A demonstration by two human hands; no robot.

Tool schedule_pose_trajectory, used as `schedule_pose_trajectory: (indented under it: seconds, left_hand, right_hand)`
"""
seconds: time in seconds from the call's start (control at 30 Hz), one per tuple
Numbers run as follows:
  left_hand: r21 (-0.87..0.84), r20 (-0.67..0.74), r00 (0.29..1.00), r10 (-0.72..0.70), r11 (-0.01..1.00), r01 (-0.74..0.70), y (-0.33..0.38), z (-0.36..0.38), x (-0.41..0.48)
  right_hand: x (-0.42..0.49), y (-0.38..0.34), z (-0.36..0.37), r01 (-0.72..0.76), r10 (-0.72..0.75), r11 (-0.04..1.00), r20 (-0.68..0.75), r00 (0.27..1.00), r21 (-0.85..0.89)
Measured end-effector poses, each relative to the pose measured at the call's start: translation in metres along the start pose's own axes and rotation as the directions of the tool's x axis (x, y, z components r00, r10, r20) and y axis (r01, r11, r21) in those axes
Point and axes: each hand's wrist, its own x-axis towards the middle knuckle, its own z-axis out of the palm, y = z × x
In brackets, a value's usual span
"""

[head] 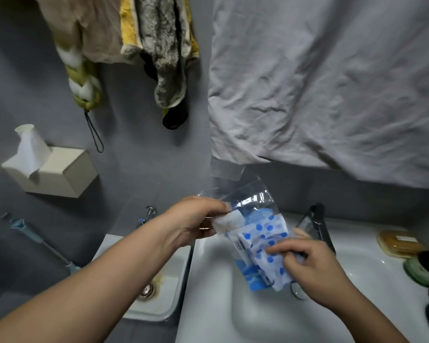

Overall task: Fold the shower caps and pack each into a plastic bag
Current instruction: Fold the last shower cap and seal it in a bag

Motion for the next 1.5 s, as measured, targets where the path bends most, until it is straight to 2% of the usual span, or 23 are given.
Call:
schedule_pose_trajectory:
  seconds: [0.13, 0.23, 0.3, 0.4, 0.5, 0.67, 0.77, 0.93, 1.0, 1.13, 1.2, 1.33, 1.5]
  left_hand:
    - [-0.003, -0.007, 0.995, 0.104, 0.995, -0.104, 0.003, 0.000, -0.004]
    - [0.154, 0.004, 0.973, 0.229, 0.962, -0.227, 0.001, 0.005, -0.008]
    - [0.251, 0.058, 0.945, 0.322, 0.911, -0.326, -0.002, 0.012, -0.012]
    - [0.344, 0.179, 0.886, 0.428, 0.816, -0.464, -0.005, 0.025, -0.023]
    - [0.327, 0.253, 0.858, 0.447, 0.796, -0.510, -0.007, 0.031, -0.030]
    - [0.242, 0.175, 0.883, 0.436, 0.850, -0.468, -0.011, 0.030, -0.029]
    - [0.248, 0.119, 0.897, 0.426, 0.862, -0.442, -0.017, 0.032, -0.026]
    - [0.137, 0.063, 0.947, 0.315, 0.937, -0.321, -0.016, 0.034, -0.019]
    - [0.103, 0.047, 0.947, 0.318, 0.941, -0.321, -0.016, 0.034, -0.017]
    - [0.043, 0.046, 0.944, 0.326, 0.944, -0.328, -0.012, 0.033, -0.018]
    - [0.041, 0.029, 0.946, 0.322, 0.946, -0.323, -0.011, 0.030, -0.015]
    - [0.018, 0.014, 0.932, 0.362, 0.932, -0.362, -0.004, 0.027, -0.012]
    - [-0.076, 0.096, 0.911, 0.401, 0.916, -0.395, 0.012, 0.020, -0.016]
  right_hand:
    - [-0.005, -0.013, -0.009, 0.054, -0.039, 0.996, -0.183, 0.982, 0.076]
    - [-0.005, -0.036, -0.018, 0.146, -0.068, 0.946, -0.263, 0.962, 0.290]
    - [0.001, -0.050, -0.020, 0.215, -0.129, 0.916, -0.259, 0.957, 0.338]
    - [0.014, -0.058, -0.012, 0.280, -0.221, 0.921, -0.228, 0.948, 0.271]
    - [0.020, -0.056, -0.008, 0.302, -0.281, 0.948, -0.180, 0.943, 0.103]
    - [0.027, -0.051, -0.010, 0.278, -0.280, 0.954, -0.010, 0.960, -0.111]
    - [0.030, -0.051, -0.006, 0.312, -0.317, 0.905, 0.031, 0.948, -0.289]
    - [0.040, -0.054, 0.001, 0.322, -0.322, 0.804, 0.089, 0.942, -0.499]
    - [0.044, -0.055, -0.002, 0.299, -0.295, 0.807, 0.092, 0.951, -0.509]
    - [0.052, -0.061, -0.010, 0.248, -0.211, 0.886, 0.135, 0.968, -0.393]
    - [0.056, -0.066, -0.013, 0.245, -0.197, 0.892, 0.161, 0.967, -0.379]
    - [0.065, -0.069, -0.019, 0.256, -0.220, 0.918, 0.149, 0.964, -0.303]
    - [0.069, -0.076, -0.023, 0.288, -0.264, 0.913, 0.122, 0.957, -0.289]
